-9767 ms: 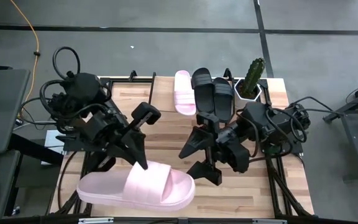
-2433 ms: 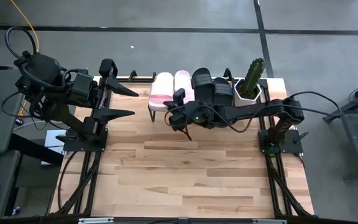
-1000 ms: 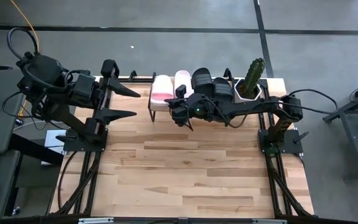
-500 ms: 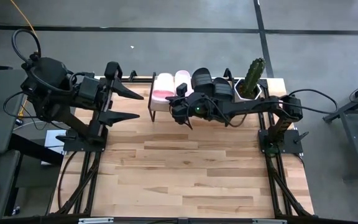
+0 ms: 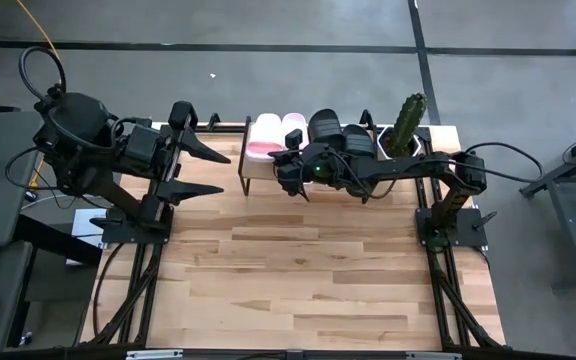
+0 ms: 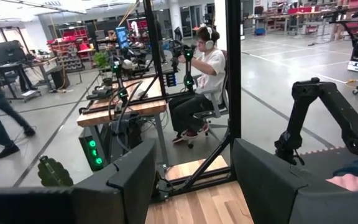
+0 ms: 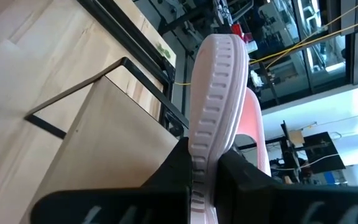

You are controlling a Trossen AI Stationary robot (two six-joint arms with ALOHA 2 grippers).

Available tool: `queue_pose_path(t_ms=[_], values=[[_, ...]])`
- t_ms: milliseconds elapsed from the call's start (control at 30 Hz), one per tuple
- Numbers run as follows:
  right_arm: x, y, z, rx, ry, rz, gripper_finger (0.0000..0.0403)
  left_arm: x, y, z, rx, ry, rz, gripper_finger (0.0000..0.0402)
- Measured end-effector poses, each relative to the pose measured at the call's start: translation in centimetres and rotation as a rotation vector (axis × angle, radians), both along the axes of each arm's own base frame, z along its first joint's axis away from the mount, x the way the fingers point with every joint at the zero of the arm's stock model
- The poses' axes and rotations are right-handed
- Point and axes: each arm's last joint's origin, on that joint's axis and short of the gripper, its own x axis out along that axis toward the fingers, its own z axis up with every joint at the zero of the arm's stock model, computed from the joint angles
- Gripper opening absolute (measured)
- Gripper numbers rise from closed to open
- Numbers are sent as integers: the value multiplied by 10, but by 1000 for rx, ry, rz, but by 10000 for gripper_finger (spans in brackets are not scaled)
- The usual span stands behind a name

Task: Pick and place slides into the shelf
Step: Put the pink slide on the shelf

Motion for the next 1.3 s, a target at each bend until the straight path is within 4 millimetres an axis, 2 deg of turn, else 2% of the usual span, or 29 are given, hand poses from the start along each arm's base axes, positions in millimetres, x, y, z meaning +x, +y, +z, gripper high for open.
queue_pose_path(t_ms=[233, 633, 1133, 1300], values=[[0, 1, -1, 38, -7, 10, 24, 0, 0, 0, 0, 0, 0, 200], [0, 3, -3, 98, -2, 73, 30, 0, 0, 0, 0, 0, 0, 200], [0, 3, -3, 105, -8, 42, 35, 10, -2, -4, 3, 15, 0, 200], [0, 1, -3, 123, -16, 33, 62, 13, -4, -5, 2, 20, -24, 200]])
